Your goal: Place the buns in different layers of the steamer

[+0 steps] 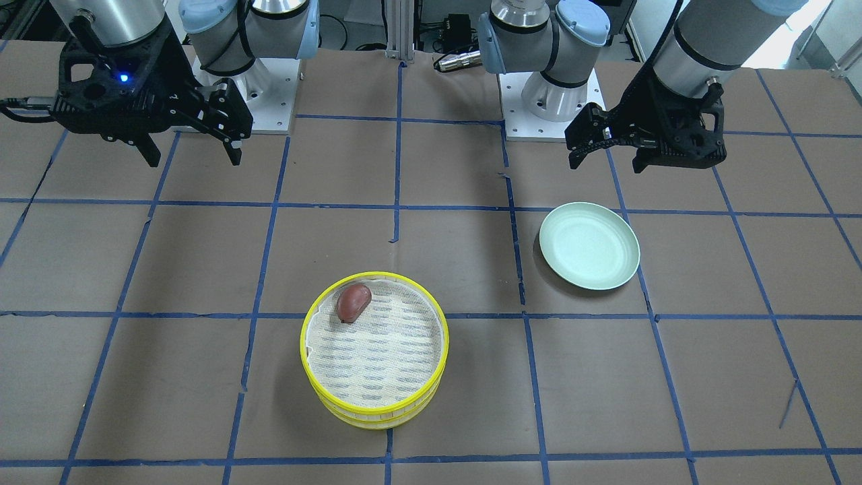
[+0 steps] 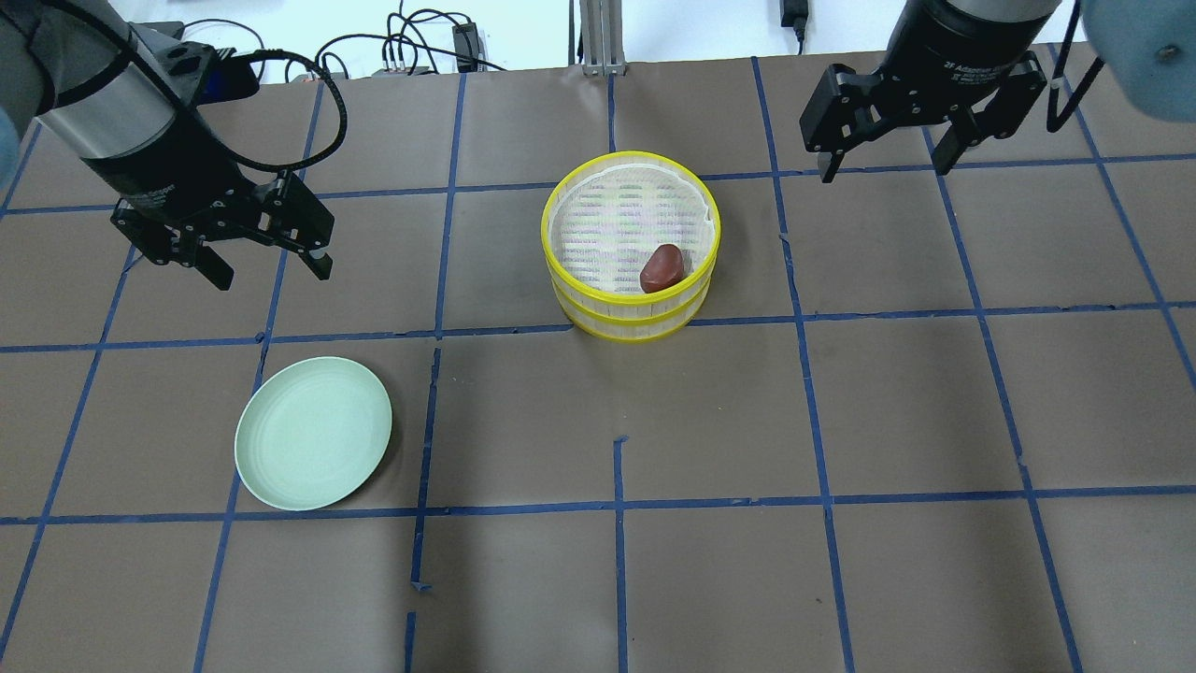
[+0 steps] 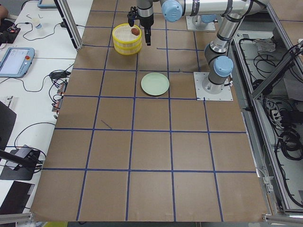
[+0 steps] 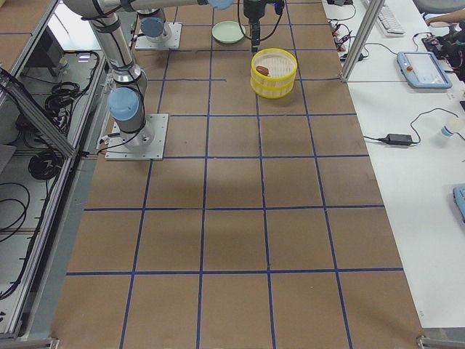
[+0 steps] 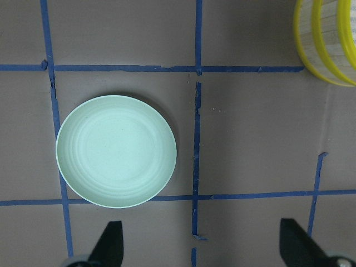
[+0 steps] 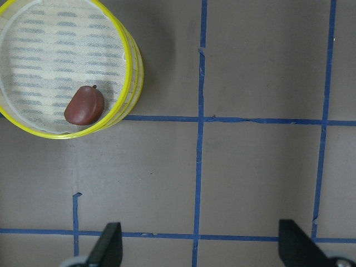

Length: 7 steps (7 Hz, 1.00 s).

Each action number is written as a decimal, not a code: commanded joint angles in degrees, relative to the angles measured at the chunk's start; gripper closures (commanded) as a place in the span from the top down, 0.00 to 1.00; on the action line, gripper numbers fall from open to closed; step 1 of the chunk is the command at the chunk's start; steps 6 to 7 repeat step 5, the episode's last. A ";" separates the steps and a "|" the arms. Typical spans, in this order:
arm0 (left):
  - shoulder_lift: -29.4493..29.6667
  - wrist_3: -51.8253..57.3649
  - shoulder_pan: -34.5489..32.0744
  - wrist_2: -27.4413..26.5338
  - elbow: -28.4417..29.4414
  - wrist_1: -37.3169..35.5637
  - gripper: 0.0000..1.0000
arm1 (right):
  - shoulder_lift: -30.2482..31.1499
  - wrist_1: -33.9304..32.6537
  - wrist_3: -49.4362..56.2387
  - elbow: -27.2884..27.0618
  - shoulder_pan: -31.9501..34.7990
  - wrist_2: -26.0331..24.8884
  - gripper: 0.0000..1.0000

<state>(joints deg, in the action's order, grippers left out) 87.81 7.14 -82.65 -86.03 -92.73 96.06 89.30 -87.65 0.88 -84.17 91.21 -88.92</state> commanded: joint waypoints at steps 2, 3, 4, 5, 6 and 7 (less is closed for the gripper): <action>0.00 0.16 -0.05 -0.10 -0.61 0.00 1.00 | 0.00 -0.33 0.09 -0.11 0.02 0.06 1.00; -0.27 0.16 0.03 -0.19 -0.26 0.00 1.00 | 0.00 -0.33 0.09 -0.20 0.11 0.06 1.00; -0.09 0.16 0.30 -0.19 -0.70 -0.08 1.00 | 0.00 -0.41 -0.09 -0.38 0.11 0.06 1.00; 0.43 0.07 0.30 -0.19 -0.79 -0.78 1.00 | 0.00 -0.50 0.00 -0.47 0.11 0.06 1.00; 0.43 0.07 0.30 -0.19 -0.79 -0.78 1.00 | 0.00 -0.50 0.00 -0.47 0.11 0.06 1.00; 0.43 0.07 0.30 -0.19 -0.79 -0.78 1.00 | 0.00 -0.50 0.00 -0.47 0.11 0.06 1.00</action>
